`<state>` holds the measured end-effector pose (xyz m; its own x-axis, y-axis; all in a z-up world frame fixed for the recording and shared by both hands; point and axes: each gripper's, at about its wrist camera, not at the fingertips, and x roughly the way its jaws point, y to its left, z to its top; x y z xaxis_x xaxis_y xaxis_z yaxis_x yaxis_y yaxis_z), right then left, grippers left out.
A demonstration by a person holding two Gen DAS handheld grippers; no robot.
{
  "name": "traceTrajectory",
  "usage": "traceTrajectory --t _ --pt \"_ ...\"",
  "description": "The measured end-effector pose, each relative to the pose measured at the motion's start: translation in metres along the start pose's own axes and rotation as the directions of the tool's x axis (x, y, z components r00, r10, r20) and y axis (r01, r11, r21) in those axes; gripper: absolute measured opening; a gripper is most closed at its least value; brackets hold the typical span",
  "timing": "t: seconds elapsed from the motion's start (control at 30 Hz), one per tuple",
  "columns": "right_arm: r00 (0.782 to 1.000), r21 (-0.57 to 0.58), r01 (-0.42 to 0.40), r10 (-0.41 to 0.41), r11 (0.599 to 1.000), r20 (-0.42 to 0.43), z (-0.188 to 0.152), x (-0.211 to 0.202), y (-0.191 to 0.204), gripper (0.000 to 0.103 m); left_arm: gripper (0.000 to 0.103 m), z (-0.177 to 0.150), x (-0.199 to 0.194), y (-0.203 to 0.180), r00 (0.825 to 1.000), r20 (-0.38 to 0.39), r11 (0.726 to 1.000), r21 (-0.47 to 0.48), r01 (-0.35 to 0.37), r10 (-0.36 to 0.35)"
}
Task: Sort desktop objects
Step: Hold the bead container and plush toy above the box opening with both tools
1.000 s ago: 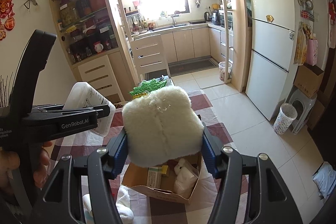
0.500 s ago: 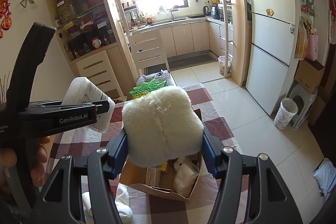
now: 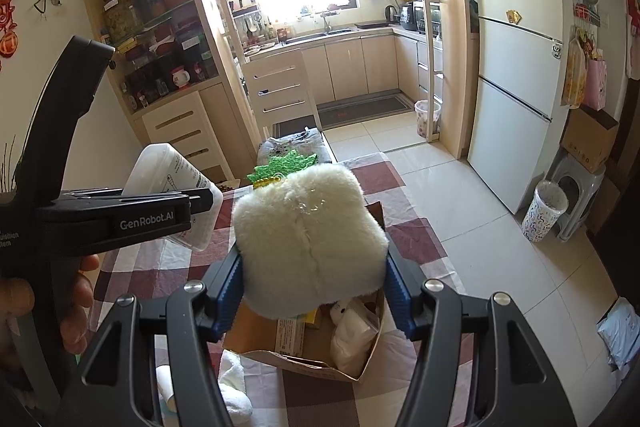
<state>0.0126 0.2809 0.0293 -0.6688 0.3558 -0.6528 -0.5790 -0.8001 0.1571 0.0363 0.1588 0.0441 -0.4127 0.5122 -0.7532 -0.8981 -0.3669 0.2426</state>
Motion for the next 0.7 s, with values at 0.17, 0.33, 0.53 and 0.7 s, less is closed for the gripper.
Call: traceTrajectory --t 0.17,0.33,0.53,0.7 --pt "1.0 0.003 -0.002 0.002 1.0 -0.006 0.0002 0.003 0.0014 0.062 0.041 0.0008 0.0037 -0.0002 1.0 -0.006 1.0 0.0 0.003 -0.003" --pt "1.0 0.002 -0.006 0.006 1.0 -0.011 -0.0011 0.0039 -0.0001 0.062 0.041 0.0015 0.0073 0.0001 1.0 -0.013 1.0 -0.001 0.003 -0.003" --pt "1.0 0.001 -0.008 0.008 1.0 -0.015 -0.0012 0.0046 -0.0001 0.062 0.041 0.0008 0.0098 0.0001 1.0 -0.017 1.0 0.001 0.006 -0.006" --pt "1.0 0.0 -0.009 0.009 1.0 -0.019 -0.0021 0.006 0.0015 0.062 0.041 0.0007 0.0109 -0.003 1.0 -0.021 1.0 0.0 0.01 -0.01"
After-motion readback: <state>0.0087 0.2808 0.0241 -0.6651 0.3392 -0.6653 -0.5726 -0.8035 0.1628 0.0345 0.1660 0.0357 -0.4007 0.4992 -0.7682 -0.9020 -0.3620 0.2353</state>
